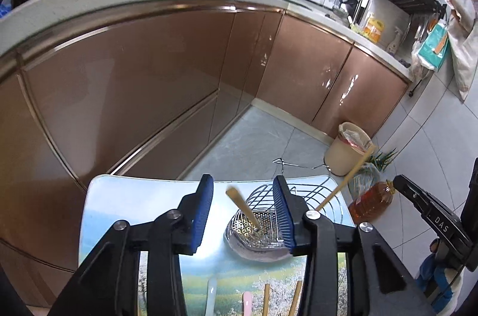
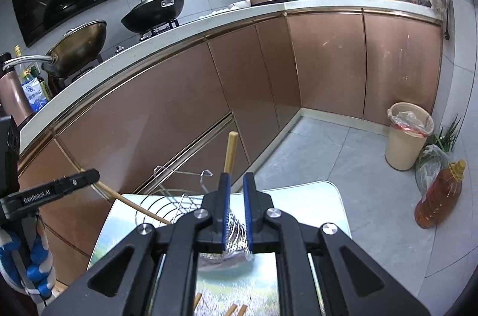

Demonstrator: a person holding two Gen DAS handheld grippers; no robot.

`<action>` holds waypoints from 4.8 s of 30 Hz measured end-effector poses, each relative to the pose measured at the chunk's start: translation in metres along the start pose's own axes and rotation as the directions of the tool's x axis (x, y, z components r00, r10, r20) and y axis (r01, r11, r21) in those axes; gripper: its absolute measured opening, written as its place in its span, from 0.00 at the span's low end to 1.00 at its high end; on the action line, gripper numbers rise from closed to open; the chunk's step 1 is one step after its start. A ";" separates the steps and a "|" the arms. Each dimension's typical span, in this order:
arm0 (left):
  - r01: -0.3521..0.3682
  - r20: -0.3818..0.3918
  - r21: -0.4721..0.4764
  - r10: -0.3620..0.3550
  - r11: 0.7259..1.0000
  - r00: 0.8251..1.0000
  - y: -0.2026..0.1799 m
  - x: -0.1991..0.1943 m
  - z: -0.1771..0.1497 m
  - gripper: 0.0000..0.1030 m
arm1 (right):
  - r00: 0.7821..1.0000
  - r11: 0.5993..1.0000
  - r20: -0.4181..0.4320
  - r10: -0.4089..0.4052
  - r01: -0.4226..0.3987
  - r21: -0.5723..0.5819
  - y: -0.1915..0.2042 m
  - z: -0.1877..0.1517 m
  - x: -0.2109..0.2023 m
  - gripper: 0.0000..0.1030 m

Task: Organize utensils
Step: 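Open the left tool over the wire holder while the right tool releases its chopstick there, then move both tools back down toward the remaining chopsticks, then position the left tool around a chopstick while the right tool aligns over another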

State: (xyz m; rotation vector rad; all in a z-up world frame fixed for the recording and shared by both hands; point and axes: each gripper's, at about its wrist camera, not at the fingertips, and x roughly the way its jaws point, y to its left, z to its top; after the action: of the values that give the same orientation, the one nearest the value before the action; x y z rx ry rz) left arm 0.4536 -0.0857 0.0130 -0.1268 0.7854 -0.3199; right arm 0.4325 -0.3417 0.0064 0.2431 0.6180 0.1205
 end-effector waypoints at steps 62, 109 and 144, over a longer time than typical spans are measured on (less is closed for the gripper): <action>-0.198 -0.460 -0.021 0.166 0.980 0.872 0.138 0.018 -0.175 0.43 | 0.884 0.996 -0.459 0.089 -0.080 0.040 0.029 -0.168 -0.003 0.09; -0.193 -0.522 -0.008 0.161 0.981 0.838 0.156 0.078 -0.170 0.25 | 0.782 0.994 -0.620 0.057 0.016 0.112 0.015 -0.172 0.087 0.21; -0.170 -0.520 -0.013 0.138 0.985 0.843 0.164 0.071 -0.164 0.25 | 0.756 0.996 -0.655 0.019 0.040 0.075 0.041 -0.183 0.114 0.21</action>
State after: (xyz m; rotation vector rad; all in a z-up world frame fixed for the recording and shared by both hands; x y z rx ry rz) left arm 0.4225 0.0473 -0.1877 -0.0293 1.3370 -0.1752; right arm 0.4161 -0.2471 -0.1903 0.2802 1.3363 0.1709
